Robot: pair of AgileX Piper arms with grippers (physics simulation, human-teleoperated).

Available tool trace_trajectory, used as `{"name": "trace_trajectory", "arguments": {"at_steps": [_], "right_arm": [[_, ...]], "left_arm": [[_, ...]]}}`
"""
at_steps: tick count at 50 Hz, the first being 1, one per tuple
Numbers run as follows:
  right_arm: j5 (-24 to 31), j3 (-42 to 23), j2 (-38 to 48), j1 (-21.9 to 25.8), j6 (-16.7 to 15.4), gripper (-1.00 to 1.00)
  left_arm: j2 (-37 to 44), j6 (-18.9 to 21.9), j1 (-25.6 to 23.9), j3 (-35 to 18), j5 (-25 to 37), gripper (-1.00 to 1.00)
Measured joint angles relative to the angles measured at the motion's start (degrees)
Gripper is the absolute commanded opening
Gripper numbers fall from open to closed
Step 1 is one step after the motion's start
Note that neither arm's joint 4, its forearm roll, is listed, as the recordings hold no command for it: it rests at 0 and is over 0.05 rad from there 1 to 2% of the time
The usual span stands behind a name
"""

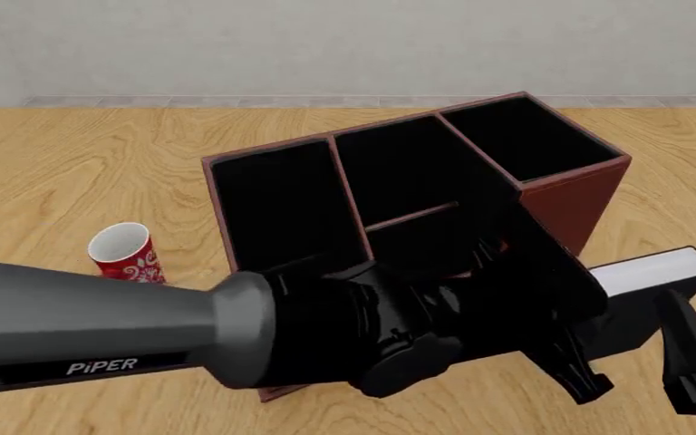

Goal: Pick up the book and place it in the back compartment of the caddy.

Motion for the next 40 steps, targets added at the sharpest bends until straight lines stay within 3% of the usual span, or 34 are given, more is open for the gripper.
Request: {"name": "trace_trajectory", "arguments": {"at_steps": [40], "right_arm": [[0.1,0.0,-0.1,0.0,0.0,1.00]], "left_arm": [[-2.3,1.5,1.4,4.6,-0.6,-1.00]]}}
